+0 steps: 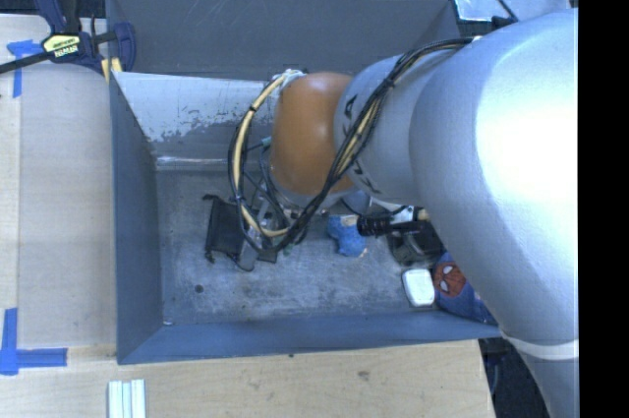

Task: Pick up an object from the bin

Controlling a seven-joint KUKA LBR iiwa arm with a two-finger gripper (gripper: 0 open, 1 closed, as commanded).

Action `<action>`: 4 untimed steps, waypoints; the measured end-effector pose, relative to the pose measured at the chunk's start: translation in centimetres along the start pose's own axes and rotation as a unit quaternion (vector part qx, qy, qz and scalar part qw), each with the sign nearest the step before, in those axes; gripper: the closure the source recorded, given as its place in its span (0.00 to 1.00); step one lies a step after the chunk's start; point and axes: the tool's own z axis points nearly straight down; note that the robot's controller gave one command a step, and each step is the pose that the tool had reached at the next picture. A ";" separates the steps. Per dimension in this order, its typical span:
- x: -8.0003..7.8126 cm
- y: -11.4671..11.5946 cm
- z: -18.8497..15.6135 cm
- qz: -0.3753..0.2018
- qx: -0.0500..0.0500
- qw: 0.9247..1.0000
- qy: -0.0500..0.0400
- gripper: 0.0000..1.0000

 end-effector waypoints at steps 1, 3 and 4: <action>-0.1 0.0 -0.1 0.000 0.000 1.000 -0.001 1.00; -0.4 0.0 -5.5 0.000 -0.001 1.000 -0.002 1.00; -0.5 0.0 -7.0 -0.001 -0.002 1.000 -0.002 1.00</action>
Offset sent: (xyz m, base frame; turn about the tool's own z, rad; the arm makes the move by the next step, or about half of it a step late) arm 0.0000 0.0000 0.0000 0.0000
